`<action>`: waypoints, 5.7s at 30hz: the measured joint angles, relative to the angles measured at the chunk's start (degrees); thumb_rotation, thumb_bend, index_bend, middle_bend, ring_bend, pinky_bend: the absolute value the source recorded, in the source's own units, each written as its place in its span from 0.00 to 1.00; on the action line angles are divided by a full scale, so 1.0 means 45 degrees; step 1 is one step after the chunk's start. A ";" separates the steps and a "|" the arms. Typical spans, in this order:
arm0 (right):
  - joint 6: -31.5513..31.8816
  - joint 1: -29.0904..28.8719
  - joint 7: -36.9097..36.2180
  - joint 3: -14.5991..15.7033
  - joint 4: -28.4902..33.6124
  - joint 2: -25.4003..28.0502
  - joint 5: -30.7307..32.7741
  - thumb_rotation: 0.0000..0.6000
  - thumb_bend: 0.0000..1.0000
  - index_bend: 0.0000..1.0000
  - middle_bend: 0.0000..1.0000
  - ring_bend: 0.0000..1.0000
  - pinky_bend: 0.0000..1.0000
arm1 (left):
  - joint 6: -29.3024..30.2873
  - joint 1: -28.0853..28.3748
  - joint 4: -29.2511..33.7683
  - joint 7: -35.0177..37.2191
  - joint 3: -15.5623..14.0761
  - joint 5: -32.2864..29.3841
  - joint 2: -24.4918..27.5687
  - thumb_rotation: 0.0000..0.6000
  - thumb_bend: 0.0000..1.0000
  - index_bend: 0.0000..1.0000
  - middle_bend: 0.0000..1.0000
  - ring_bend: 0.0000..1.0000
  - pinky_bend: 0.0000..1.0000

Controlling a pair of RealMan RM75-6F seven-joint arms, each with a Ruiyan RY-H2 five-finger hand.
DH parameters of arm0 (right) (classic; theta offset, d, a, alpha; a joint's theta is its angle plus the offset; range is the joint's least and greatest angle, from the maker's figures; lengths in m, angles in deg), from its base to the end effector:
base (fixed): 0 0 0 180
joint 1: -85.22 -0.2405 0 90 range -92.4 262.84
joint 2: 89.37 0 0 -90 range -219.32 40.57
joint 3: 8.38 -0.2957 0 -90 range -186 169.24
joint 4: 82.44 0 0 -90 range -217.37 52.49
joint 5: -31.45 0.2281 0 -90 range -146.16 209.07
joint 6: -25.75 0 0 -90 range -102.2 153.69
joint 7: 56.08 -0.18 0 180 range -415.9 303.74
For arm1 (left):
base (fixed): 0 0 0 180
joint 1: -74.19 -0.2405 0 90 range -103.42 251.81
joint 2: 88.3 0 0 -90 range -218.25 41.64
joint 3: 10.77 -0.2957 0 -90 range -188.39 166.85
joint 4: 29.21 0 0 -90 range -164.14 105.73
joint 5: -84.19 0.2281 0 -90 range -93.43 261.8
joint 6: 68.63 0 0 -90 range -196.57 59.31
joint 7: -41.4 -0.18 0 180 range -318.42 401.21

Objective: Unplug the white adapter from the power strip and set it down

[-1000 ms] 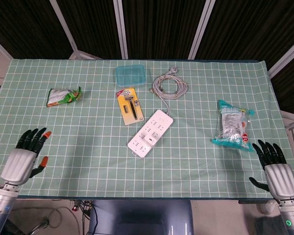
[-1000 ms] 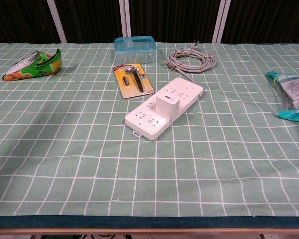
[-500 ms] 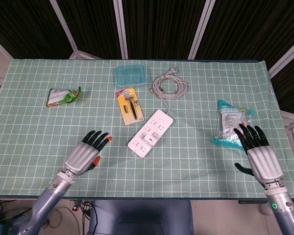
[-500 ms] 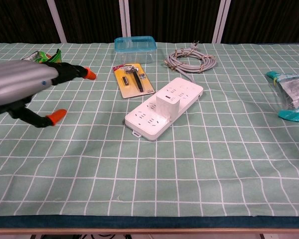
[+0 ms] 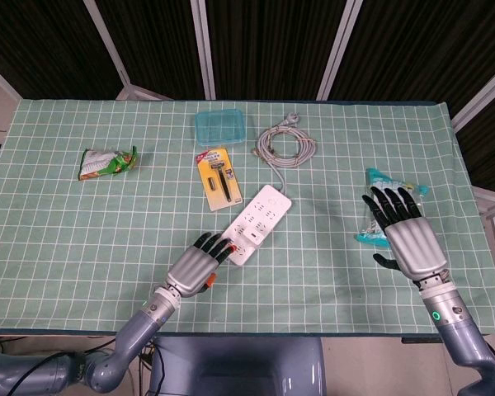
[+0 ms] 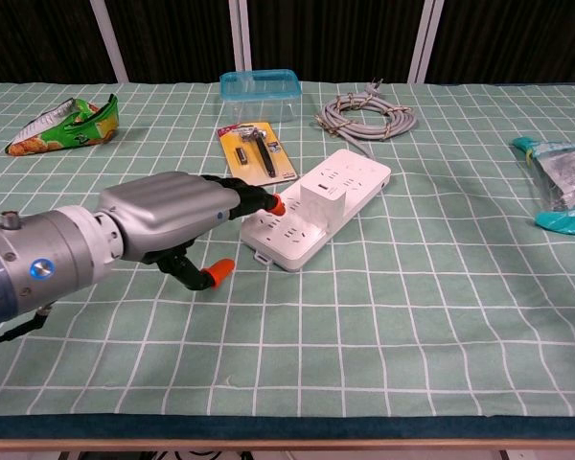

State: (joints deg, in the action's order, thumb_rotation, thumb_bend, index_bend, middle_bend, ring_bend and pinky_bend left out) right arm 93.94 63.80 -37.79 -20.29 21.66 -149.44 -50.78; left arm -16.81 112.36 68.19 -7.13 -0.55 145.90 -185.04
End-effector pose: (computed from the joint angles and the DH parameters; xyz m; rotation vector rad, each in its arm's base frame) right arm -0.2338 -0.3304 0.1455 1.6871 -0.6605 0.9064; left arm -0.1057 0.3170 -0.1123 -2.1509 -0.7841 -0.8222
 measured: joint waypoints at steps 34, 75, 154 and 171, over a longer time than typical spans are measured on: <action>-0.2976 -0.4111 0.3913 -0.0786 -0.0824 -0.2963 0.3195 1.00 0.10 0.09 0.08 0.10 0.15 | 0.0808 0.0915 -0.1215 0.0437 -0.0793 -0.0739 -0.1241 1.00 0.48 0.19 0.16 0.08 0.16; -0.4339 -0.6132 0.0469 0.0531 -0.5703 -0.6715 0.0407 1.00 0.10 0.28 0.22 0.24 0.29 | 0.0916 0.1180 -0.2032 0.1420 -0.1350 -0.0647 -0.1496 1.00 0.48 0.19 0.16 0.08 0.16; -0.4364 -0.6834 -0.0315 0.0798 -0.8584 -0.8653 0.0874 1.00 0.51 0.62 0.31 0.26 0.33 | 0.0589 0.1435 -0.2835 0.2141 -0.1659 -0.0466 -0.1908 1.00 0.48 0.19 0.16 0.08 0.16; -0.3695 -0.6705 -0.0080 0.0464 -0.7782 -0.8272 0.0942 1.00 0.55 0.72 0.33 0.27 0.34 | 0.0619 0.1422 -0.2701 0.2025 -0.1754 -0.0532 -0.1882 1.00 0.48 0.19 0.16 0.08 0.16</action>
State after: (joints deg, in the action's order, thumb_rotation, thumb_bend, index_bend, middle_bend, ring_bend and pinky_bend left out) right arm 77.32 33.62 -38.15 -18.20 -13.36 -186.67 -46.54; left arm -14.03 118.76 56.04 1.98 -8.44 143.50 -193.51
